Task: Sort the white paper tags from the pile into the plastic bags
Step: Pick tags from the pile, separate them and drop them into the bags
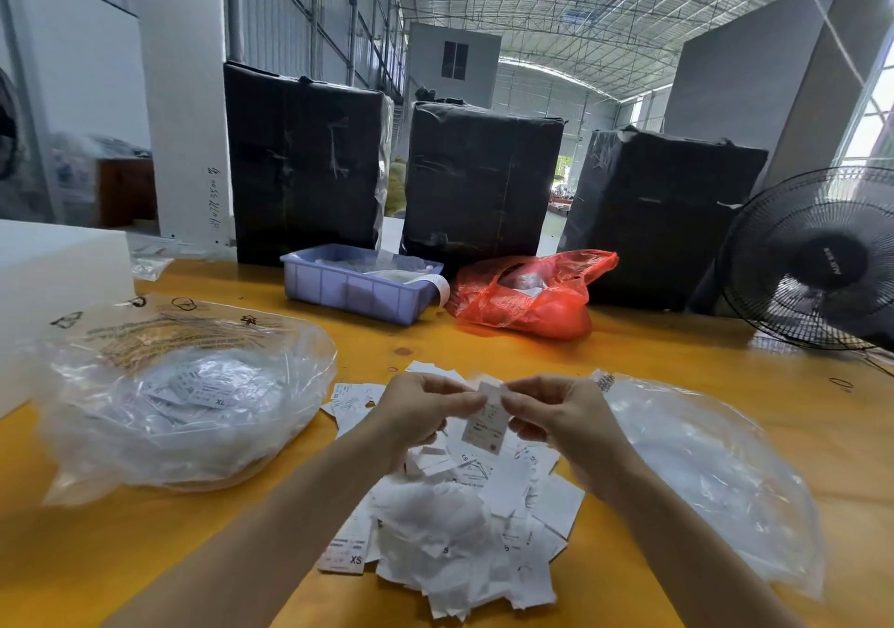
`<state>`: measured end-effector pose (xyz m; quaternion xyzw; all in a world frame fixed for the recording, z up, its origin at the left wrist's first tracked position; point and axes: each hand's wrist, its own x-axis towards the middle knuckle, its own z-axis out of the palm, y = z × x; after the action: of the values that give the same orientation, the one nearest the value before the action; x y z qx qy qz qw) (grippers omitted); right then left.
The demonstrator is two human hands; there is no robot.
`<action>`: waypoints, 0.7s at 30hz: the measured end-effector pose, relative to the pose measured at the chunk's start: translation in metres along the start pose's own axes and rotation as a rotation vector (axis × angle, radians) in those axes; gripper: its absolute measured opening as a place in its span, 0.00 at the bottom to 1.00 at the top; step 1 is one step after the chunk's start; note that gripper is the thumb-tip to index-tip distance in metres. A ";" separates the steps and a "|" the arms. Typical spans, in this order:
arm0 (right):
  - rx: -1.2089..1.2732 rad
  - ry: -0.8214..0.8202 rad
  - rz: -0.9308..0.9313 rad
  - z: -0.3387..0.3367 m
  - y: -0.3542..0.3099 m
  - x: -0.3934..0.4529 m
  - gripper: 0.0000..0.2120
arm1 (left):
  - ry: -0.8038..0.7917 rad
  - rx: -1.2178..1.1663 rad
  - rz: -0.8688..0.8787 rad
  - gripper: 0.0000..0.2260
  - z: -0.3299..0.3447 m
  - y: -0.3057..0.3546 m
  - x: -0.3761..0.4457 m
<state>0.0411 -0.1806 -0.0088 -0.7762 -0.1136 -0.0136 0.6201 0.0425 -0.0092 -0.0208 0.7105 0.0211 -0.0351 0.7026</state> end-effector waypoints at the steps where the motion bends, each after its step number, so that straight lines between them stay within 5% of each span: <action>1: -0.008 0.005 0.005 -0.001 0.000 0.001 0.03 | -0.001 0.041 0.000 0.04 -0.007 0.004 0.001; 7: -0.231 0.034 -0.031 -0.022 -0.012 0.003 0.03 | 0.383 0.437 0.101 0.05 -0.103 0.037 0.003; 11: -0.426 -0.060 0.079 -0.063 -0.025 0.009 0.04 | 0.692 0.699 -0.014 0.04 -0.173 0.034 -0.004; 18: -1.009 0.051 0.395 -0.140 0.018 0.030 0.04 | 0.849 1.002 -0.137 0.05 -0.192 0.015 -0.007; 21: -1.246 -0.014 0.469 -0.135 0.037 0.032 0.18 | 0.863 1.075 -0.144 0.05 -0.183 0.017 -0.004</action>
<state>0.0954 -0.3131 -0.0084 -0.9936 0.0834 0.0637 0.0410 0.0433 0.1739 -0.0016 0.9073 0.3255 0.1986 0.1775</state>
